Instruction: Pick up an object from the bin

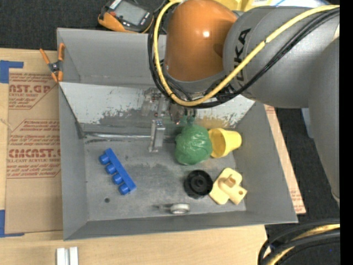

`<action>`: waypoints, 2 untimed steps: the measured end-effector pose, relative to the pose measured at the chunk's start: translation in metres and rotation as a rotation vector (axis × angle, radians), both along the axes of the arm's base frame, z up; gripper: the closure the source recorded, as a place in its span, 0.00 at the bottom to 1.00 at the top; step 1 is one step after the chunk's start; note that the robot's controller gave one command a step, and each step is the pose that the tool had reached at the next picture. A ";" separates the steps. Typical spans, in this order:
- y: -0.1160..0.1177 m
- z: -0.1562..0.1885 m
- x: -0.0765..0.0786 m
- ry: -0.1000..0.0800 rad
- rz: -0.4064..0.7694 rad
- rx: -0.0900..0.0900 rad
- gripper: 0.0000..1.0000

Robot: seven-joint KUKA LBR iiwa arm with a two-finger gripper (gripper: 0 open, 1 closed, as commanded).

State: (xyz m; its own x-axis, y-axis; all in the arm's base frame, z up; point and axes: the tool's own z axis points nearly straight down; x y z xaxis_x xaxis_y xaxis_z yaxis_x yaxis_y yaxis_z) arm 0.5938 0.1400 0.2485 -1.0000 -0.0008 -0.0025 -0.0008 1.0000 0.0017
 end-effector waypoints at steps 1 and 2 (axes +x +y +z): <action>0.000 0.000 0.000 0.000 0.001 0.000 0.00; -0.051 0.017 -0.018 -0.003 0.025 -0.001 0.00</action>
Offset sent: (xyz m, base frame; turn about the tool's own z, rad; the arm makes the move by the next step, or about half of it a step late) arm -0.0194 -0.0499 0.0160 -0.0270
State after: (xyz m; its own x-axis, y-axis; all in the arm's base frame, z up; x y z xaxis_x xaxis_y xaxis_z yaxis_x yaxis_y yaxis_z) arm 0.5753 0.0893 0.2650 -0.9996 -0.0263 -0.0058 -0.0263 0.9997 0.0010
